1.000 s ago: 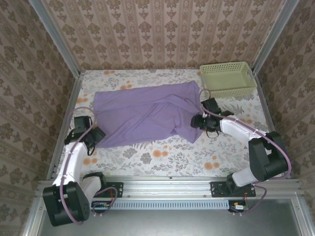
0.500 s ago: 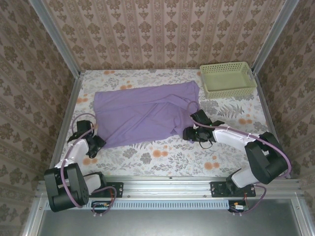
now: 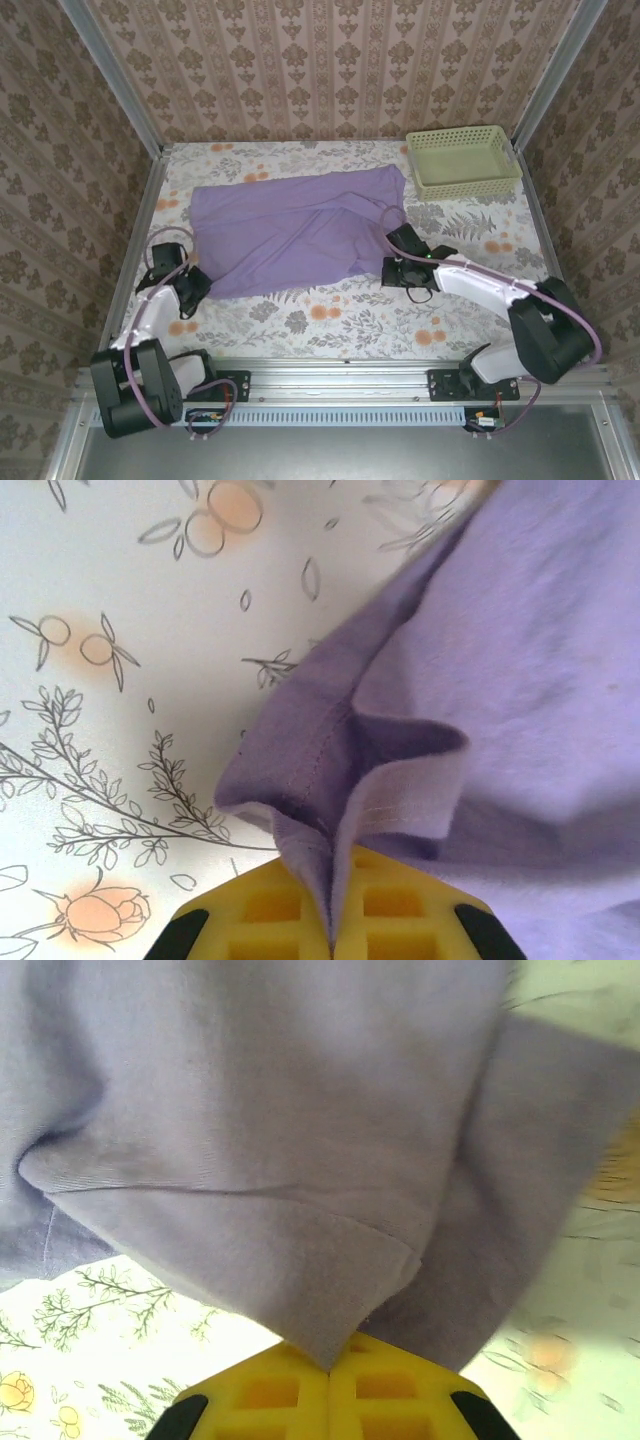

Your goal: Fold the inside-out t-shirt

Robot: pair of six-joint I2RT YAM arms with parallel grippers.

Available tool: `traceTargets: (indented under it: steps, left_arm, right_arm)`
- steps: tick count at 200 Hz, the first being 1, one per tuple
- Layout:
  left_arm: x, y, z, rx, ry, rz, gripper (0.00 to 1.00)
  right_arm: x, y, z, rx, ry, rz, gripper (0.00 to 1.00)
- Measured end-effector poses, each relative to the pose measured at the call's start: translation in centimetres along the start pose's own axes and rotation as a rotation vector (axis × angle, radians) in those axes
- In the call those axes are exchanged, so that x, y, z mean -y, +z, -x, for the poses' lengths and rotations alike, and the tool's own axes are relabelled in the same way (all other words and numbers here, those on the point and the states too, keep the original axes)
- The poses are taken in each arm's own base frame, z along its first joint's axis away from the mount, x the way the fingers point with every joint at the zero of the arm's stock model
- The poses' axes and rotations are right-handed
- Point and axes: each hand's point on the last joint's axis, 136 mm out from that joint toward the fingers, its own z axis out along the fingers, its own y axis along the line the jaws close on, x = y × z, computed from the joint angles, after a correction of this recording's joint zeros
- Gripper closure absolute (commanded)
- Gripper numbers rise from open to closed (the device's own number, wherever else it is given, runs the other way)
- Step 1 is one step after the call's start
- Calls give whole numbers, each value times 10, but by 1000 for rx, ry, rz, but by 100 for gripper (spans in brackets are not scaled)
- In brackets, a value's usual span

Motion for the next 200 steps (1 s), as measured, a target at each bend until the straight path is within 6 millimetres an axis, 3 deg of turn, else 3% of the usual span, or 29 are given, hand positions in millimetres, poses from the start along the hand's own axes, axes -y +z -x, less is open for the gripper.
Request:
traceTargets:
  steps: [34, 74, 108, 127, 155, 183, 200]
  left_arm:
    - [11, -27, 7, 90, -4, -85, 100]
    - [16, -58, 7, 178, -7, -154, 100]
    - [17, -57, 8, 147, -12, -131, 100]
    - [22, -47, 15, 90, -19, -98, 100]
    - [31, -31, 27, 47, -21, -77, 100]
    - [39, -15, 37, 15, -10, -55, 100]
    - [47, -1, 43, -18, 9, -38, 100]
  right_arm:
    - [17, -38, 13, 87, -9, -46, 100]
    - [17, -75, 19, 151, 1, 2, 100]
    - [18, -90, 50, 180, 58, -3, 100]
    - [23, -82, 67, 169, 97, -16, 100]
    - [31, -51, 73, 96, 121, -37, 100]
    - [36, -13, 81, 17, 109, -72, 94]
    - [41, 8, 91, -14, 97, -99, 84]
